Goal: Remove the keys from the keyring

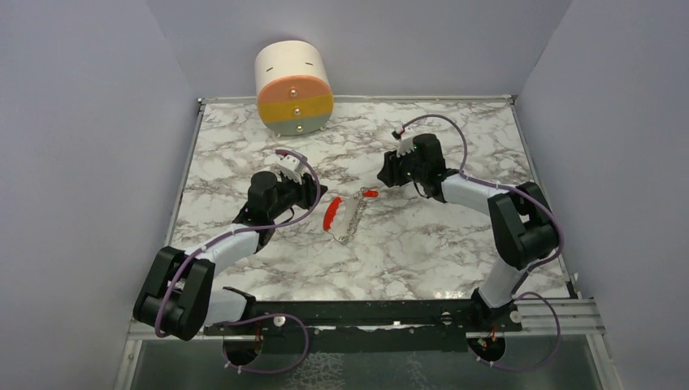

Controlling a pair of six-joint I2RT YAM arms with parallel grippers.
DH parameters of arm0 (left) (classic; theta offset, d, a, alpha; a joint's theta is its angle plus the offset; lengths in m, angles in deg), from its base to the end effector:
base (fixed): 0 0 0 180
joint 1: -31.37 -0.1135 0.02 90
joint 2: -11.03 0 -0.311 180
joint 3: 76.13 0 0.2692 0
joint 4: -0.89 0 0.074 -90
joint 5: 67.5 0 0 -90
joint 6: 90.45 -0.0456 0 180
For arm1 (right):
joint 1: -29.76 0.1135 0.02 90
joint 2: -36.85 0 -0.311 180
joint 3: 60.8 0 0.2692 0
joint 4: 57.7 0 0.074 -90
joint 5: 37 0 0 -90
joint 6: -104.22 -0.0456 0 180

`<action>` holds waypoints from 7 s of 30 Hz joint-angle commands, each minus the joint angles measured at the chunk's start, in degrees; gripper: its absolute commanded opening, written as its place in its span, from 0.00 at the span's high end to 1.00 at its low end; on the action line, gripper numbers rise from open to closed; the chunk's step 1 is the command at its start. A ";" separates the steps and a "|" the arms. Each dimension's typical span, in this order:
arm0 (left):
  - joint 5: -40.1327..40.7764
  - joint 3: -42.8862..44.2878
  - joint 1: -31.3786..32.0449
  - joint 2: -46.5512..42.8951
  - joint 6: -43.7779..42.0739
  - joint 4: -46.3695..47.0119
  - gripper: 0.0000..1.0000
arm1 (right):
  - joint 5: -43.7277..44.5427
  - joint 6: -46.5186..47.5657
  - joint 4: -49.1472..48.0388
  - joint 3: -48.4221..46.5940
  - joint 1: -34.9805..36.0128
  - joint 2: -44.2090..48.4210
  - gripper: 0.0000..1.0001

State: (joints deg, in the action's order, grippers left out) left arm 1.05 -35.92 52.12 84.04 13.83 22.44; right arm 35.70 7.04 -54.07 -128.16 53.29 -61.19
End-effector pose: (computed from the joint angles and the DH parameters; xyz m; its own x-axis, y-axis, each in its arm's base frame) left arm 0.2462 -0.1111 0.2424 -0.3409 -0.1164 -0.9329 0.5996 0.7374 -0.3111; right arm 0.3541 0.1690 0.2178 -0.5885 -0.1261 -0.7986 -0.5370 0.7993 0.2695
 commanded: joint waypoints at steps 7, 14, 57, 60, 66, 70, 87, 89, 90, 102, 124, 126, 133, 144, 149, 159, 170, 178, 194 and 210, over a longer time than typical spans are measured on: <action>3.04 0.35 0.02 -0.97 -0.26 -1.74 0.60 | 3.37 2.46 4.66 -5.95 -0.06 -7.29 0.58; 3.32 0.61 0.03 -0.87 -0.31 -1.74 0.61 | 4.63 4.91 6.97 -6.25 2.61 -7.87 0.58; 4.06 -0.28 -0.01 -2.48 -0.35 -2.04 0.61 | 13.48 9.15 12.28 -9.94 11.35 -6.15 0.51; 4.09 -0.35 -0.02 -2.32 -0.31 -1.93 0.61 | 11.42 8.74 12.16 -10.47 11.68 -5.23 0.55; 3.65 0.06 -0.04 -1.15 -0.22 -1.92 0.62 | 8.43 8.22 11.59 -11.53 12.42 -4.71 0.60; 3.39 0.08 0.03 -1.27 -0.13 -2.00 0.62 | 11.83 8.40 12.39 -11.63 12.42 -7.08 0.60; 3.10 0.15 -0.02 -1.09 -0.57 -1.92 0.62 | 18.75 8.82 12.11 -11.18 12.41 -11.93 0.60; 2.98 0.22 -0.01 -0.87 -0.49 -1.95 0.62 | 18.43 8.98 12.07 -10.69 12.42 -10.94 0.59; 2.91 0.25 0.02 -0.79 -0.44 -1.96 0.62 | 18.17 9.04 12.07 -10.53 12.42 -10.52 0.59; 2.83 -0.03 -0.02 -1.72 -0.14 -1.97 0.62 | 16.12 9.24 12.32 -8.32 13.36 -6.79 0.56; 2.57 -0.40 -0.03 -3.31 0.22 -1.96 0.62 | 15.34 9.31 12.16 -8.86 13.65 -11.39 0.56; 2.56 -0.44 -0.06 -3.35 0.18 -2.00 0.62 | 15.19 9.51 12.23 -9.25 13.73 -11.83 0.56; 2.48 -0.20 -0.02 -3.23 0.05 -2.01 0.62 | 15.84 10.81 13.05 -11.68 14.43 -14.17 0.55; 2.56 0.44 -0.01 -2.23 -0.31 -2.00 0.62 | 16.41 11.53 14.90 -15.79 14.63 -19.16 0.56; 2.72 0.52 -0.05 -1.91 -0.31 -1.98 0.62 | 19.41 10.46 16.53 -16.40 14.62 -21.08 0.70; 2.89 0.18 -0.01 -2.35 0.03 -1.94 0.62 | 25.85 8.24 15.06 -15.30 14.61 -17.74 0.99; 3.54 2.31 0.05 2.76 1.56 1.47 0.65 | 27.92 10.83 7.13 -8.44 16.35 0.73 0.99; -1.85 8.42 0.06 15.41 3.74 7.57 0.58 | 27.94 9.57 9.98 -11.16 16.37 -0.12 0.99; -10.10 15.11 1.80 31.56 8.55 17.16 0.54 | 30.85 7.92 9.94 -8.59 16.35 3.04 0.99; -9.96 13.62 2.32 32.18 9.79 16.66 0.59 | 32.51 6.67 10.58 -7.68 16.37 3.39 0.99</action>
State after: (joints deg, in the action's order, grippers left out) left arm -6.69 -24.05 54.33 115.78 22.38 37.48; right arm 66.89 14.85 -44.24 -136.53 69.20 -59.77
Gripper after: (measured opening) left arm 0.409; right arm 0.011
